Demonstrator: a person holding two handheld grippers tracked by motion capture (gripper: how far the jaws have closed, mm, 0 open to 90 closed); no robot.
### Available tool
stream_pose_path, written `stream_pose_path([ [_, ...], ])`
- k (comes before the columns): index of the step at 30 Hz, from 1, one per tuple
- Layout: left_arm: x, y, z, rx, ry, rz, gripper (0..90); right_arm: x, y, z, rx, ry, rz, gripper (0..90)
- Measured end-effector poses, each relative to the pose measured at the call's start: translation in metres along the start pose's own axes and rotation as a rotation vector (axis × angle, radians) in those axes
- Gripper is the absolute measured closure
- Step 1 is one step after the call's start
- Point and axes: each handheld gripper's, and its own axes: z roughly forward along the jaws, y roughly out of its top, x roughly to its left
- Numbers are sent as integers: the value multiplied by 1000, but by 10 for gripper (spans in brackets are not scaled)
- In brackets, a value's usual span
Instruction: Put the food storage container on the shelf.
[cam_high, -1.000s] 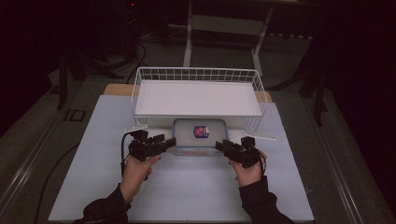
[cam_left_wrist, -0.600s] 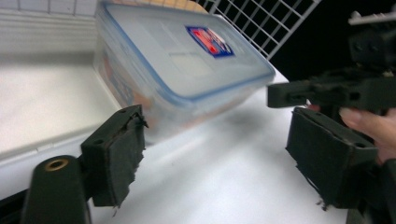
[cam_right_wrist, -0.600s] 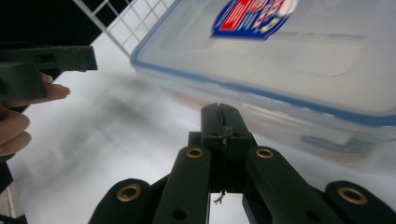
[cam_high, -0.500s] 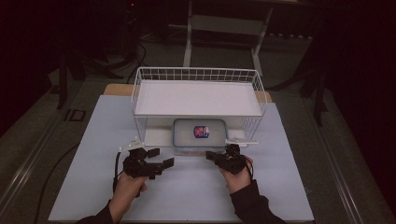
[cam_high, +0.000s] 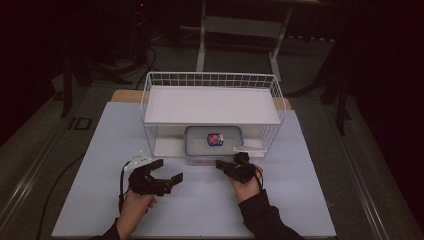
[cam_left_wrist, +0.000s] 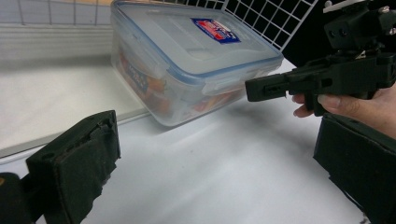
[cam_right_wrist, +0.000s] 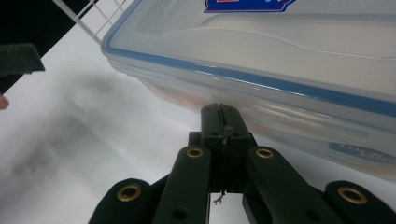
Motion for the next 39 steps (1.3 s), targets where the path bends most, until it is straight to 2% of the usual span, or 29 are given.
stream_pose_path([
  [2, 1, -1, 0, -6, 1, -8, 0, 0, 2, 2, -4, -6, 2, 900],
  [5, 1, -2, 0, -7, 24, 20, 0, 1, 6, 8, -8, -7, 13, 899],
  [7, 1, -3, -1, -4, 22, 26, 1, 0, 8, 11, -20, -27, 1, 900],
  [10, 1, -3, -1, -6, 13, 19, 1, -4, 10, 14, -29, -25, 33, 900],
  [12, 1, -3, 0, -4, 13, 22, 1, -4, 13, 17, -36, -41, 26, 899],
  [15, -2, -3, -1, -7, 46, 72, 1, -5, 16, 21, -40, -54, 26, 900],
  [17, -2, -2, -2, -10, 38, 62, 1, -4, 19, 24, -39, -68, 10, 899],
  [19, -1, -2, -2, -13, 31, 45, 1, -7, 22, 26, -44, -61, 33, 899],
  [24, 0, -3, -2, -7, 43, 63, 1, -10, 28, 29, -52, -67, 49, 899],
  [34, 1, -3, -3, -5, 34, 54, 1, -10, 37, 37, -56, -73, 65, 899],
  [36, 1, -3, -3, -5, 31, 51, 1, -10, 37, 37, -62, -92, 60, 898],
  [39, 0, -4, -3, -3, 31, 59, 1, -11, 38, 38, -57, -96, 56, 897],
])
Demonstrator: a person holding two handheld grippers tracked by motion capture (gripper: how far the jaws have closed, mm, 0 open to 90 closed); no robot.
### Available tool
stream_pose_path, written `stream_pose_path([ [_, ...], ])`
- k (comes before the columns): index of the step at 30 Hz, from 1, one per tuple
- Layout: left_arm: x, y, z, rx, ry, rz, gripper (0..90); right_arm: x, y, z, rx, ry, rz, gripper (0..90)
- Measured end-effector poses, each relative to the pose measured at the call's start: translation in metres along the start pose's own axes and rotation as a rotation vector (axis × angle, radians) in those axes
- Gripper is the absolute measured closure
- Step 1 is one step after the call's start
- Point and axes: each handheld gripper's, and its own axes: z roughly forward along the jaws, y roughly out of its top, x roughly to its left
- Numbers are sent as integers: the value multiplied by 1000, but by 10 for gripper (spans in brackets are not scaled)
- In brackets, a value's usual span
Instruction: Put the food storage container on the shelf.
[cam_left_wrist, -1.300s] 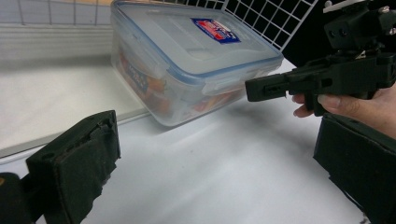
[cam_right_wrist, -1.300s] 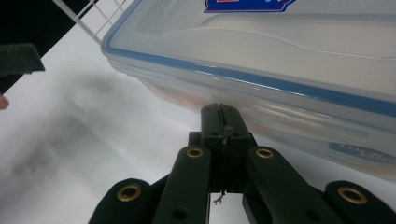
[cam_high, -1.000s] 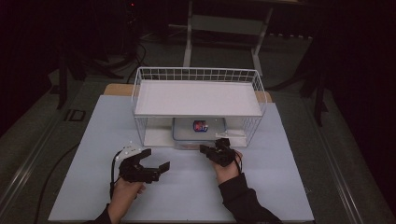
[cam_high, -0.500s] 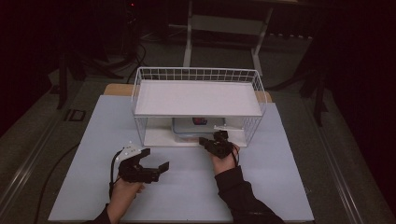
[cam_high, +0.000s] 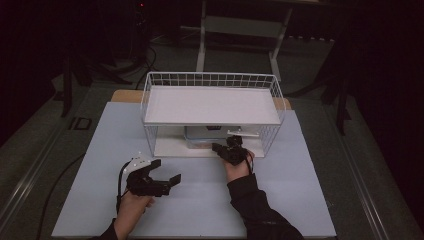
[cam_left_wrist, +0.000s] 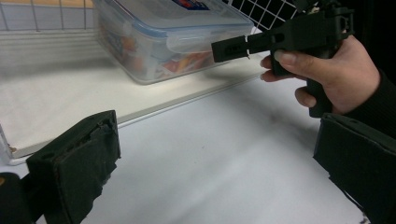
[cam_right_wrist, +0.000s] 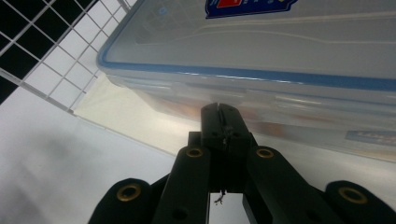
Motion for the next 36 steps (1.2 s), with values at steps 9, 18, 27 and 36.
stream_pose_path([
  [9, 1, 0, 0, -1, 0, -6, 1, 5, -2, 6, -13, 5, -20, 880],
  [18, 0, 0, -1, -5, -6, -2, 0, 14, -14, -9, -30, 42, -56, 649],
  [27, -3, 0, 2, 6, -33, 6, 0, 9, -34, -37, -109, 98, -83, 252],
  [36, -7, -1, 3, 11, -62, 25, 0, -4, -46, -64, -112, 107, -100, 192],
])
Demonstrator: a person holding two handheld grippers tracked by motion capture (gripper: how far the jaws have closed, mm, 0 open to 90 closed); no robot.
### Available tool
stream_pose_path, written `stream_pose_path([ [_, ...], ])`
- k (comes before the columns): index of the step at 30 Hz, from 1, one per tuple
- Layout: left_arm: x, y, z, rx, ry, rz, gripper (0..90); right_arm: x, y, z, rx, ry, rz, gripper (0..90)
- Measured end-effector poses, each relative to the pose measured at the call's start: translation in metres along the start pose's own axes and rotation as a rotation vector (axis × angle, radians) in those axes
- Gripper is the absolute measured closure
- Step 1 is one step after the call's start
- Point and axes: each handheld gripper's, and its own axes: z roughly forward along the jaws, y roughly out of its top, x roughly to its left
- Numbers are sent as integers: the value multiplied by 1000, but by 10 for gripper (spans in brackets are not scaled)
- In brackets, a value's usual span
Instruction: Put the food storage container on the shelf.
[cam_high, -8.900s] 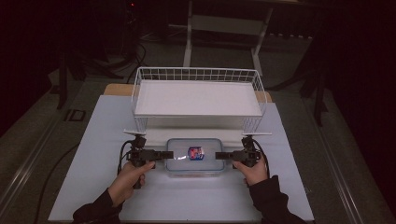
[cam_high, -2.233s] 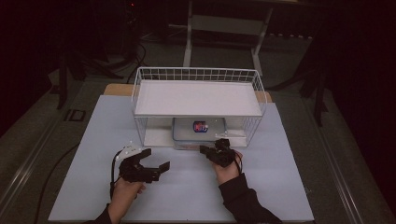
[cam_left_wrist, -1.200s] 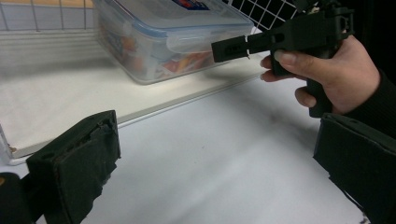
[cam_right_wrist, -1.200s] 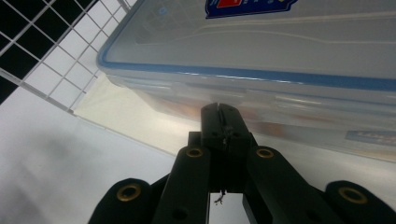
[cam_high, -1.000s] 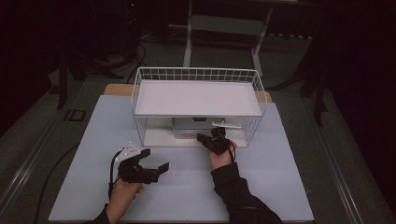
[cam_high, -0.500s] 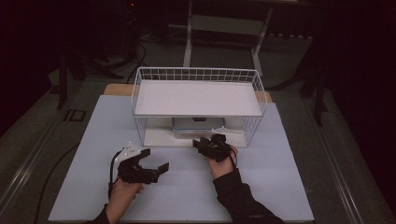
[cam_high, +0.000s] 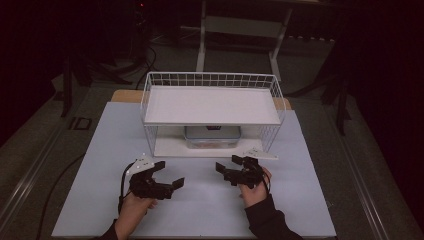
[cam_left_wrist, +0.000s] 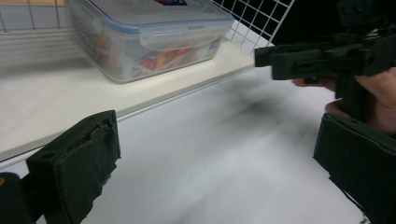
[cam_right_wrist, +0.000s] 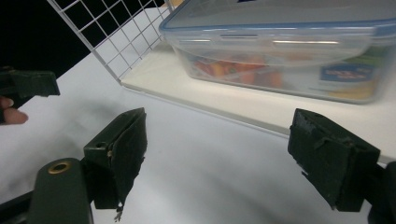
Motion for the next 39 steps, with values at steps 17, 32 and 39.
stream_pose_path([
  [17, -8, -1, -9, -3, -53, 40, 1, -1, -19, -37, -14, 3, -90, 174],
  [32, -2, -13, -16, 20, -126, 79, 0, -1, -35, -61, 20, 7, -111, 169],
  [39, -3, -15, -12, 35, -139, 96, 0, -4, -44, -74, 57, -20, -127, 172],
])
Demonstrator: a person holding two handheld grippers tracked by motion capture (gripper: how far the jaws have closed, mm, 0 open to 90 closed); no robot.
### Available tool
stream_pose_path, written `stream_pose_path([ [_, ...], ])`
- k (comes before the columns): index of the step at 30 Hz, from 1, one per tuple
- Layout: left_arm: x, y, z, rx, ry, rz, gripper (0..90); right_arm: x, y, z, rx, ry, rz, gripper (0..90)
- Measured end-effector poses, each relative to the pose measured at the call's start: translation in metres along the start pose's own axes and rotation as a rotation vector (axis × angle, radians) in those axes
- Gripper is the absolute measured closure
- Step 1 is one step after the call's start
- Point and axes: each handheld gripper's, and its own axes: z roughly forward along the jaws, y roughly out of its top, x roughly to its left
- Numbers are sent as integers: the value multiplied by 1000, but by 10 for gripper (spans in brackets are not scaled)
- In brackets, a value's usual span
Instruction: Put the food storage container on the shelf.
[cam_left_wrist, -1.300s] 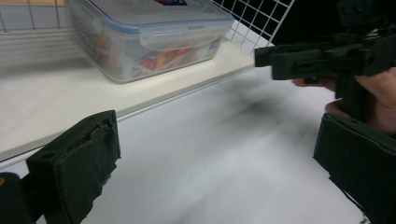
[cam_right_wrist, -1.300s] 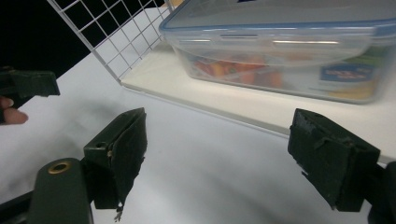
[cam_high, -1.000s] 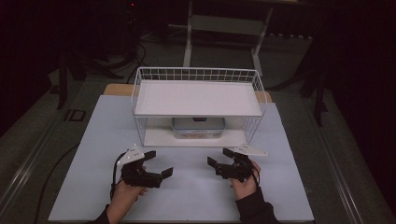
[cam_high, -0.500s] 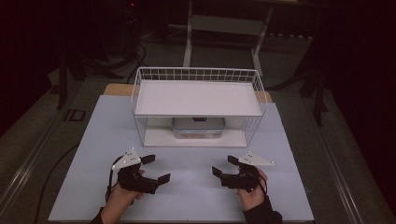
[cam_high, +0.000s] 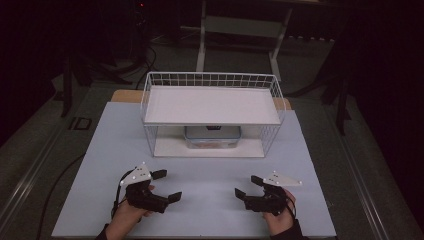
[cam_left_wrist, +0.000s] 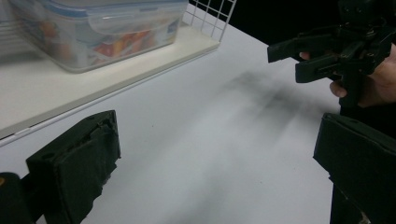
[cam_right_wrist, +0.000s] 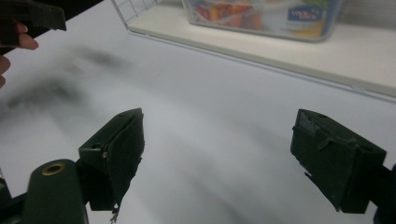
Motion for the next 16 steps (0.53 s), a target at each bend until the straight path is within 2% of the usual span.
stream_pose_path([
  [5, -2, 1, 1, -6, -11, 20, 1, -5, -4, -10, -8, -17, 9, 174],
  [10, -2, 0, 3, -3, -17, 19, 1, -14, -9, -10, 18, -40, 33, 177],
  [16, -4, -1, 7, 14, -32, 21, 1, -14, -8, -10, 10, -39, 27, 176],
])
